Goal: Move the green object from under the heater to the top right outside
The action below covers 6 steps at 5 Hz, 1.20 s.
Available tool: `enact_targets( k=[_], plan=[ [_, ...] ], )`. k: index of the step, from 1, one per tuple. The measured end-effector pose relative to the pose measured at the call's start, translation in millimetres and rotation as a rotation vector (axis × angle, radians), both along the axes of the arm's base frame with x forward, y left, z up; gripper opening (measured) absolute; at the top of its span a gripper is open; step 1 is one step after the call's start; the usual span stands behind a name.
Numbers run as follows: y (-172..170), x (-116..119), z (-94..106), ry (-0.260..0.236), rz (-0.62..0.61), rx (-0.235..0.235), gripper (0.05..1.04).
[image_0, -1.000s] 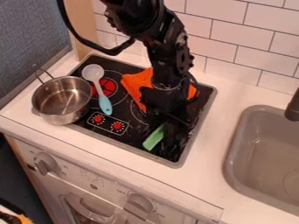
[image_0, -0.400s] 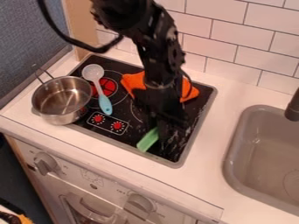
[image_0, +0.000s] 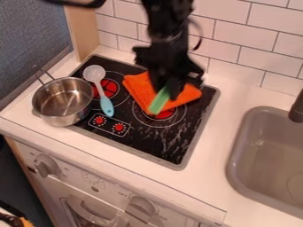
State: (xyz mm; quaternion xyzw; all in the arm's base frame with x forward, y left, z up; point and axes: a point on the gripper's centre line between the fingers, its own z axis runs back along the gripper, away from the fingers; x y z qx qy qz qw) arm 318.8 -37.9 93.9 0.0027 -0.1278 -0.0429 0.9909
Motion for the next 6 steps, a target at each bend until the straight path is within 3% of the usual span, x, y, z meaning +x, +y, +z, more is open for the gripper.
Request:
enact_targets(
  k=[1,2,3,5,6],
  plan=[
    [-35,23,29.0,-0.052,-0.039,0.012,0.303],
    [-50,43,20.9,-0.026,-0.035,0.009,0.303],
    [-56,56,-0.2,0.006,-0.015,-0.023,0.303],
    [-52,74,-62.7,0.095,-0.007,-0.032,0.303],
    [-56,83,-76.5,0.105,-0.018,-0.047,0.303]
  ],
)
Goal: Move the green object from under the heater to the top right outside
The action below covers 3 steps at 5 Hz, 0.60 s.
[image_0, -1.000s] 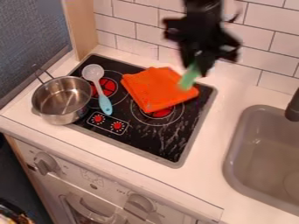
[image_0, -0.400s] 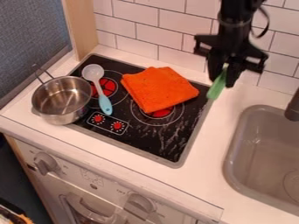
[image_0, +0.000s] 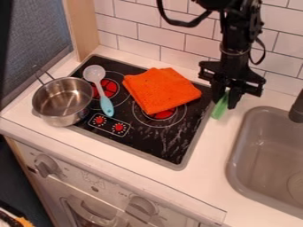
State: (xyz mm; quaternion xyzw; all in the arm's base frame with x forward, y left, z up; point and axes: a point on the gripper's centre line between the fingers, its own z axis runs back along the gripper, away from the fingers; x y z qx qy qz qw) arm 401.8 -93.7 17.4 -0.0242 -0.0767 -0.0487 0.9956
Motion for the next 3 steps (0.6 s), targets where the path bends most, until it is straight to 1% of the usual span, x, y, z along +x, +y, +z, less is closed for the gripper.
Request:
enact_targets(
  k=[1,2,3],
  plan=[
    [-2.1,7.2,-7.9,0.018,-0.019,-0.008,0.371],
    [-2.2,9.4,-3.3,0.027,-0.027,-0.007,0.689],
    [-2.7,7.7,-4.7,0.035,-0.017,-0.008,0.961]
  ],
)
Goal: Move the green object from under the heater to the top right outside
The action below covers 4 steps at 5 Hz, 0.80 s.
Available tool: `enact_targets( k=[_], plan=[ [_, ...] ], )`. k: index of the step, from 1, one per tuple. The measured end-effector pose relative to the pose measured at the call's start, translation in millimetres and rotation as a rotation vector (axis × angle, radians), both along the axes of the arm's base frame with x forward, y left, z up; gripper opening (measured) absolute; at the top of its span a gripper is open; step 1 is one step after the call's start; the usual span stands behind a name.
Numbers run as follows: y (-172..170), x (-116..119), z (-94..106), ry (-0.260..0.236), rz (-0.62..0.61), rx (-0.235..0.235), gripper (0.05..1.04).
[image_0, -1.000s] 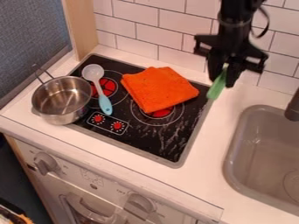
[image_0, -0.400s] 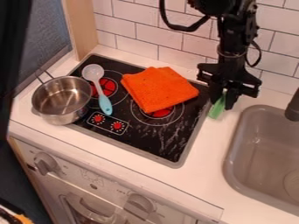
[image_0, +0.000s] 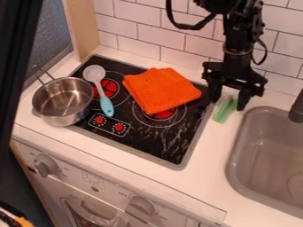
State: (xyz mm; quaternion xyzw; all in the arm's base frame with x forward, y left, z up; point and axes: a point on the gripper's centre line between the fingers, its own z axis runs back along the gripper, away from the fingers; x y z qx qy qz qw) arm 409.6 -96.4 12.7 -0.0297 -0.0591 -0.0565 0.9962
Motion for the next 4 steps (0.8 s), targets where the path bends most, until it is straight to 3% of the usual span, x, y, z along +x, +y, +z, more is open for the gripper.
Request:
enact_targets(
  k=[1,2,4],
  plan=[
    [1,-1,1.7,0.000,-0.004,0.009,1.007],
    [2,-1,28.5,-0.043,-0.014,0.010,1.001],
    [5,-35,109.3,-0.169,0.016,-0.021,1.001]
  ],
)
